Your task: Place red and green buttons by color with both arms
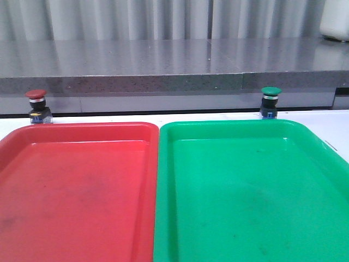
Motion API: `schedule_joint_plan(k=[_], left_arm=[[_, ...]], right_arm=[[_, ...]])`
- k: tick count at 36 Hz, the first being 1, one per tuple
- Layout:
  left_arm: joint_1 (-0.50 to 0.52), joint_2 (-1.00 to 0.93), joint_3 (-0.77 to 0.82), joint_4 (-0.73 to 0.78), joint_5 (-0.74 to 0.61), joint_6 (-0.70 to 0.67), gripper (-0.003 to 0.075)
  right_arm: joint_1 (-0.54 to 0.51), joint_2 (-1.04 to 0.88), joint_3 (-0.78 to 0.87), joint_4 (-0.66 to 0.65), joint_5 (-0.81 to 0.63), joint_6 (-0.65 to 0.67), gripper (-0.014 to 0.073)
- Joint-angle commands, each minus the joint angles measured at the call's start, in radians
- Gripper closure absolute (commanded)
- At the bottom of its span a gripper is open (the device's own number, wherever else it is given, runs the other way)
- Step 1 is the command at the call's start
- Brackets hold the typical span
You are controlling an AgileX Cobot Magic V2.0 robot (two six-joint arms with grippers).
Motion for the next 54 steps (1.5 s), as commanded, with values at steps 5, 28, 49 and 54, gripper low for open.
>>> schedule_joint_plan(k=[5,28,49,54], left_arm=[[0.001,-0.017,0.024,-0.008,-0.087,-0.002,0.0740],[0.001,-0.010,-0.132,-0.047,-0.111,-0.014,0.0740],[0.001,0.436,-0.616,-0.039,0.334,0.024,0.0740],[0.001,0.488,-0.614,-0.039,0.360,0.024,0.0739]], right_arm=[[-0.006,-0.018,-0.006,-0.009,-0.089,0.002,0.0661],[-0.006,-0.015,-0.158,-0.009,-0.013,0.002,0.0661],[-0.006,0.491,-0.591,-0.010,0.405,-0.076,0.0661],[-0.006,0.553,-0.591,-0.010,0.409,-0.076,0.0657]])
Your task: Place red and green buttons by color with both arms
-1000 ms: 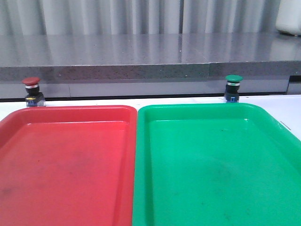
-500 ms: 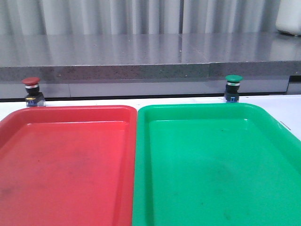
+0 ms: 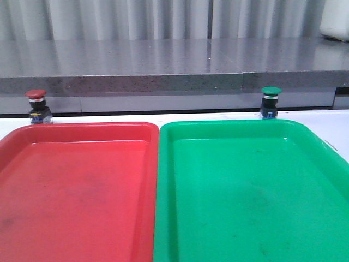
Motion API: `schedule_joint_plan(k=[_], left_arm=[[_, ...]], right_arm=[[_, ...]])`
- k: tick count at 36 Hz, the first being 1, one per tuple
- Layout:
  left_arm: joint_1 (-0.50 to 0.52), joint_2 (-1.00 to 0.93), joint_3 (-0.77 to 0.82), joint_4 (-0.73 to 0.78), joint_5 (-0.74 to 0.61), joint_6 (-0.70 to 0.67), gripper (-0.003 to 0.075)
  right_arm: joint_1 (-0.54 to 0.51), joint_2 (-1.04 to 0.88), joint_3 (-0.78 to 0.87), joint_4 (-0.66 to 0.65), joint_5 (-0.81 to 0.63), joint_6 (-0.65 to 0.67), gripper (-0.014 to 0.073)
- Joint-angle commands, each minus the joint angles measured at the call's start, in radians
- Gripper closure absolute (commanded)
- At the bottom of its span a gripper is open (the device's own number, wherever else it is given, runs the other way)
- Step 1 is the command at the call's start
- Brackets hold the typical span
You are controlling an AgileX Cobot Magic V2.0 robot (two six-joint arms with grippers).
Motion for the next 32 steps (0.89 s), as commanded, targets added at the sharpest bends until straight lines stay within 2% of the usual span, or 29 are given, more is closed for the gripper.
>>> schedule_joint_plan(k=[1,2,4,6,7,8,10,20,32], left_arm=[[0.001,0.037,-0.025,-0.004,-0.051,0.000,0.0731],[0.001,0.044,-0.025,-0.004,-0.051,0.000,0.0706],[0.001,0.062,-0.025,-0.004,-0.053,0.000,0.0573],[0.001,0.080,-0.025,-0.004,-0.055,0.000,0.0356],[0.001,0.087,-0.025,-0.004,-0.057,0.000,0.0276],[0.001,0.100,-0.025,-0.004,-0.060,0.000,0.0213],[0.001,0.125,-0.025,-0.004,-0.062,0.000,0.0153],[0.001,0.338,-0.040,-0.016,-0.178,0.000,0.0154],[0.001,0.706,-0.334,-0.016,-0.152,0.000,0.0154]], right_arm=[[-0.006,0.038,-0.034,-0.010,-0.063,-0.012,0.0635],[-0.006,0.048,-0.034,-0.010,-0.063,-0.012,0.0595],[-0.006,0.060,-0.034,-0.010,-0.064,-0.012,0.0444],[-0.006,0.062,-0.034,-0.010,-0.063,-0.012,0.0258],[-0.006,0.062,-0.034,-0.010,-0.063,-0.012,0.0190],[-0.006,0.062,-0.034,-0.010,-0.063,-0.012,0.0131],[-0.006,0.062,-0.034,-0.010,-0.064,-0.012,0.0078],[-0.006,0.062,-0.034,-0.010,-0.064,-0.012,0.0078],[-0.006,0.062,-0.034,-0.010,-0.064,-0.012,0.0078]])
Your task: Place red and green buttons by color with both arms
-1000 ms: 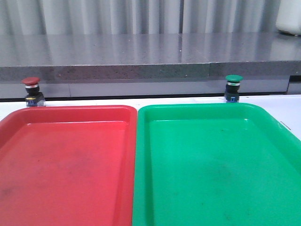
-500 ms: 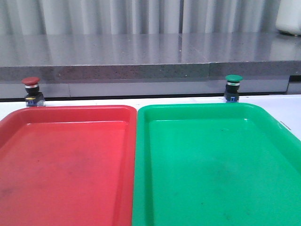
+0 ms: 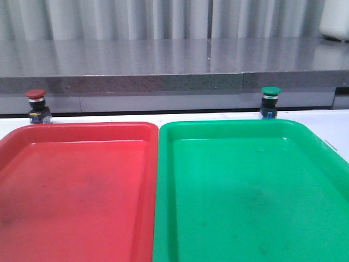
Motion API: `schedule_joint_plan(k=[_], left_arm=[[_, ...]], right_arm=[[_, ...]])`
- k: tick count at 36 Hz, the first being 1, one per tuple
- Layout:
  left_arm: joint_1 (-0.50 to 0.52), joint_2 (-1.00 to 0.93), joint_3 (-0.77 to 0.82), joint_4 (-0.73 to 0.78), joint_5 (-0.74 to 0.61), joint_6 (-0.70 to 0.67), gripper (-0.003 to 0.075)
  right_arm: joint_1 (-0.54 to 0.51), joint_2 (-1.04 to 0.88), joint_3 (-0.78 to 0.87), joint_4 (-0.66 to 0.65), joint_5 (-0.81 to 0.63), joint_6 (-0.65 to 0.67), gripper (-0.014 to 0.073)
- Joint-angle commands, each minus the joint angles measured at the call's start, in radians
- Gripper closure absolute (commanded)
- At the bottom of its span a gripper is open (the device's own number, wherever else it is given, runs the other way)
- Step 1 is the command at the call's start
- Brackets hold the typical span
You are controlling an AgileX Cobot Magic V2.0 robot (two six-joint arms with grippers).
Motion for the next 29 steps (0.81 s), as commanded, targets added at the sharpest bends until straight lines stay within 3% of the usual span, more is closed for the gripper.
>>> schedule_joint_plan(k=[1,29], left_arm=[[0.001,0.078,-0.106,-0.012,-0.048,-0.002,0.0154],[-0.009,0.856,-0.727,0.016,0.061,-0.002,0.0154]], right_arm=[[-0.006,0.007,-0.034,-0.010,-0.064,-0.011,0.0078],[-0.006,0.007,-0.034,-0.010,-0.064,-0.011,0.0078]])
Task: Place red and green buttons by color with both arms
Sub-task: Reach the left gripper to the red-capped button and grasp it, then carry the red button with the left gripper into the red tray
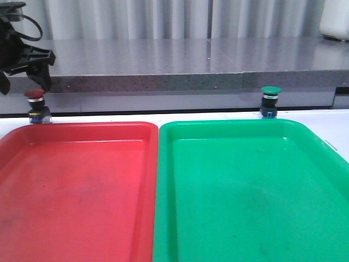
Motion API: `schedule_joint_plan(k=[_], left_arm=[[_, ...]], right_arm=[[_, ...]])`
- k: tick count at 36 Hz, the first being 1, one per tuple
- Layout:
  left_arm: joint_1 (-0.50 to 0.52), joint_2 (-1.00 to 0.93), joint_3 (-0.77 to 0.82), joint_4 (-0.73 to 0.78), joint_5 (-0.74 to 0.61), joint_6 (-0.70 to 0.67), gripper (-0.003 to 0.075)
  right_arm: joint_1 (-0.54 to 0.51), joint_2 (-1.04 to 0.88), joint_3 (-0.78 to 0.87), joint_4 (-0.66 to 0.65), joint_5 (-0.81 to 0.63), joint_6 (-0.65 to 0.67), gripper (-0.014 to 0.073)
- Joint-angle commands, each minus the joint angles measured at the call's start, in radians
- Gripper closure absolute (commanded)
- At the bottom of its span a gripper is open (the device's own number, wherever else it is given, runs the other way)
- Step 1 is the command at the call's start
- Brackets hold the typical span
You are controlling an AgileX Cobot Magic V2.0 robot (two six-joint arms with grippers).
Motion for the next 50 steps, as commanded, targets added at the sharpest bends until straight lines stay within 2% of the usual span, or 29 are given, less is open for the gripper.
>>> schedule_joint_plan(k=[1,9,15,18,33,42,50], left_arm=[[0.002,0.001,-0.075,0.001,-0.053,-0.002,0.0154],[0.002,0.095,-0.140,-0.006,-0.084,-0.004,0.0169],[0.002,0.102,-0.142,-0.023,-0.110,-0.004,0.0413],[0.002,0.098,-0.142,-0.026,-0.106,-0.004,0.0461],[0.000,-0.131,-0.112,-0.052,0.002,-0.004,0.0468],[-0.042,-0.425,0.152,-0.056,-0.021,0.056,0.0469],[-0.162,-0.656,0.400,-0.060,-0.071,0.058,0.0470]], right_arm=[[-0.006,0.007,-0.034,-0.010,-0.064,-0.011,0.0078],[-0.006,0.007,-0.034,-0.010,-0.064,-0.011,0.0078],[-0.006,0.007,-0.034,-0.010,-0.064,-0.011,0.0078],[-0.006,0.007,-0.034,-0.010,-0.064,-0.011,0.0078],[-0.006,0.007,-0.034,-0.010,-0.064,-0.011,0.0078],[-0.006,0.007,-0.034,-0.010,-0.064,-0.011,0.0078],[-0.006,0.007,-0.034,-0.010,-0.064,-0.011,0.0078]])
